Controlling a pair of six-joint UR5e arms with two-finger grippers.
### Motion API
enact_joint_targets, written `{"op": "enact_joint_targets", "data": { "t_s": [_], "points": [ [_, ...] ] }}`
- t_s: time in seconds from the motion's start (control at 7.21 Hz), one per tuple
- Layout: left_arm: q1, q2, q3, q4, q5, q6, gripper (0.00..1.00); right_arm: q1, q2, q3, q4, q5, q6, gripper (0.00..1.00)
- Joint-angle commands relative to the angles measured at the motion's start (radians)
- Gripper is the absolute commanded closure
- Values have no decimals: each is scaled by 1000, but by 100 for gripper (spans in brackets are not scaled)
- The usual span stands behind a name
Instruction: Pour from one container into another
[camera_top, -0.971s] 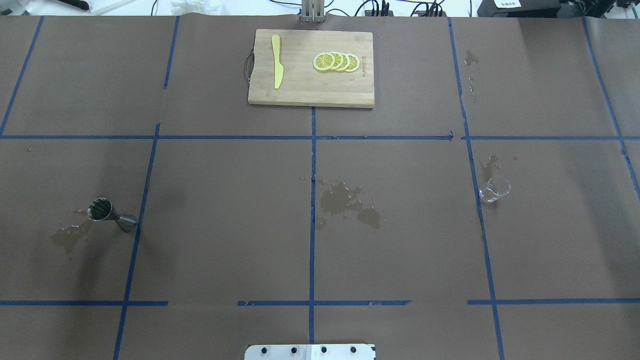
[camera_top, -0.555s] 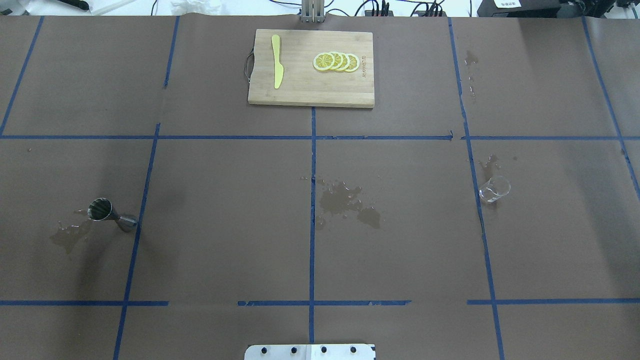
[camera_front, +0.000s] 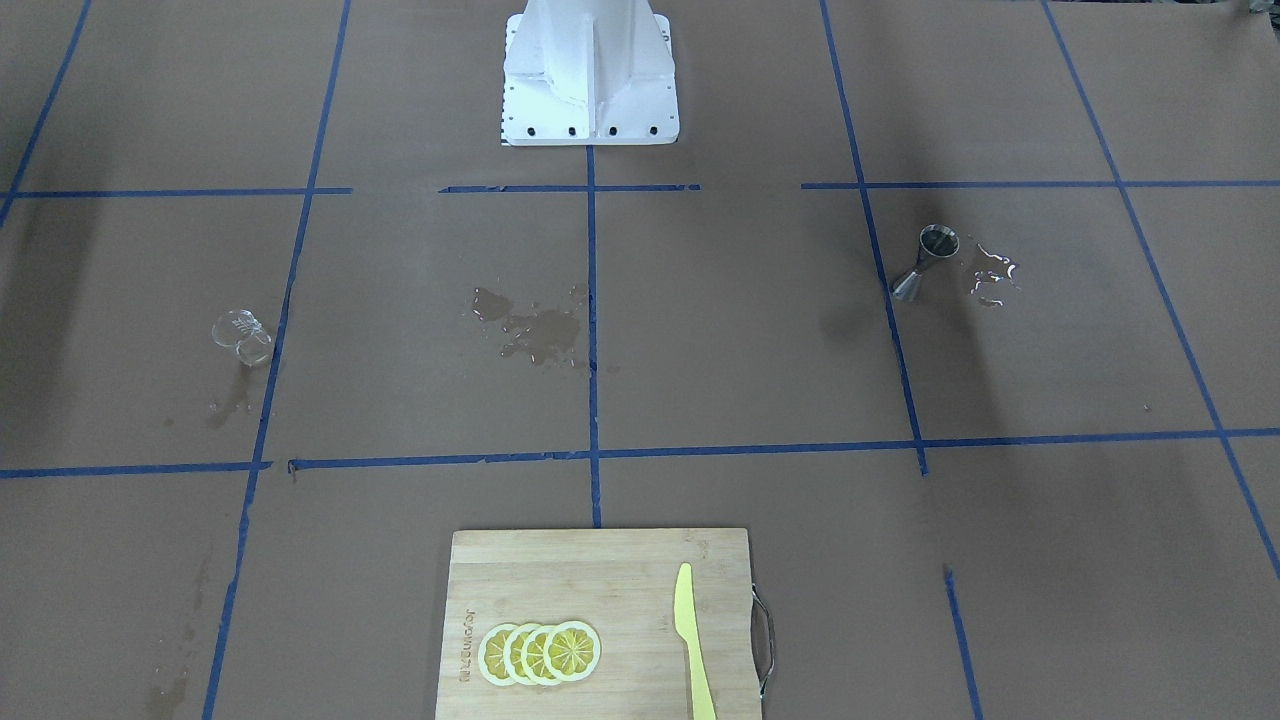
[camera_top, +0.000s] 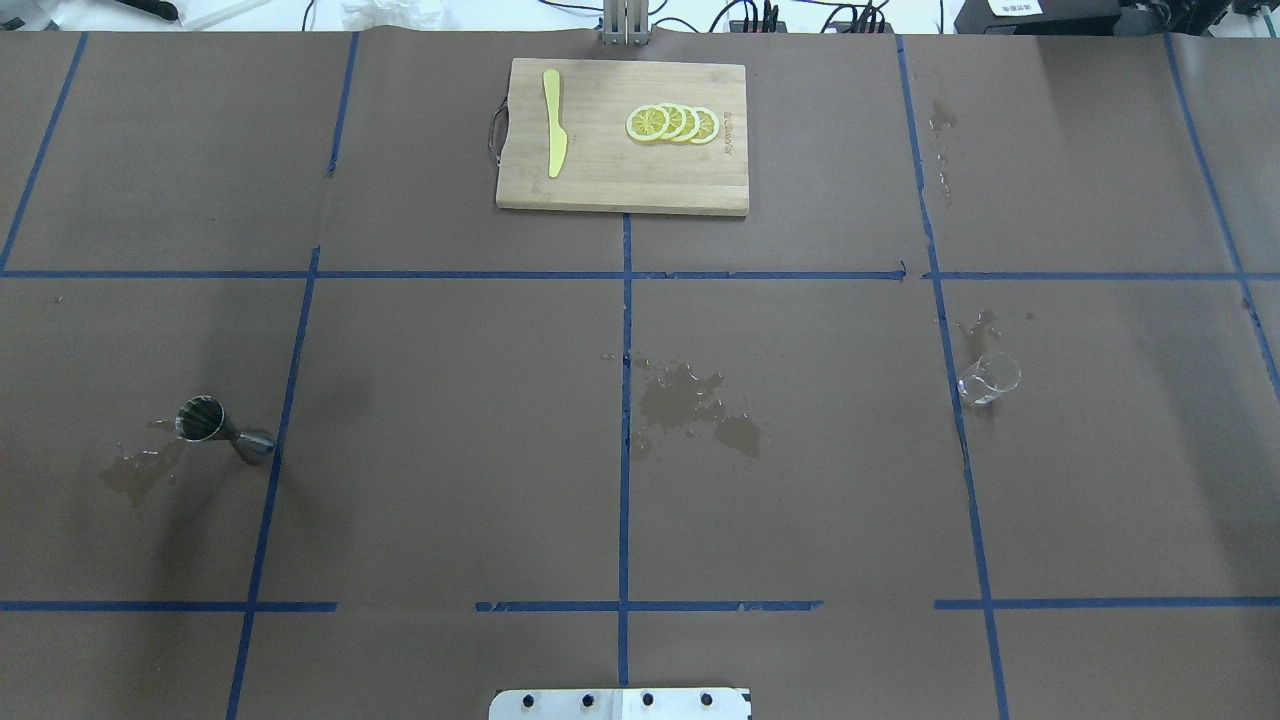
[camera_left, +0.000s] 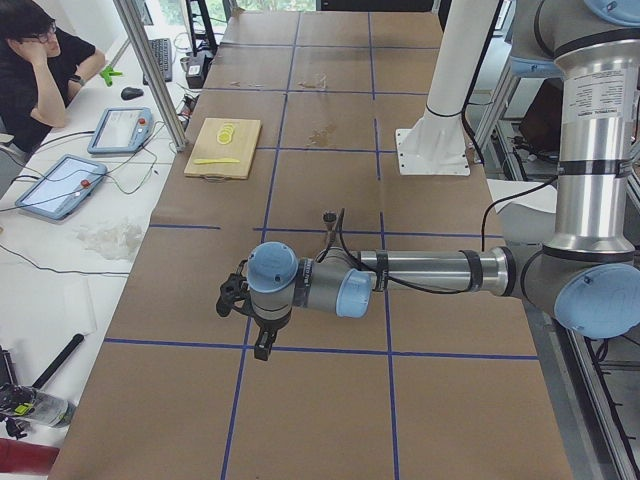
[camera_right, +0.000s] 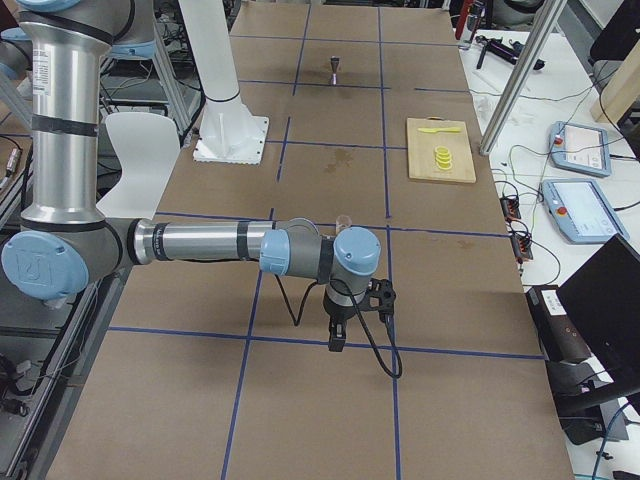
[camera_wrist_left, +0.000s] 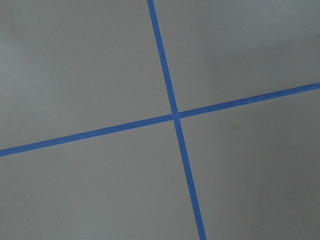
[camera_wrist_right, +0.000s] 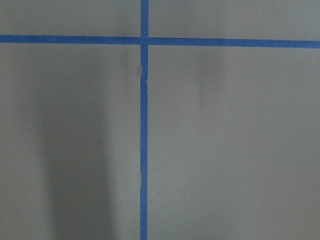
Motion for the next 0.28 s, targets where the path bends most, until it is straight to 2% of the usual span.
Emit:
{"op": "enact_joint_targets", "data": {
  "t_s": [0.0,0.14],
  "points": [
    [0,-1,0,0,0,0,0,-3,0,0,0,0,0,0],
    [0,0,0,0,0,0,0,-4,0,0,0,0,0,0]
  ]
}}
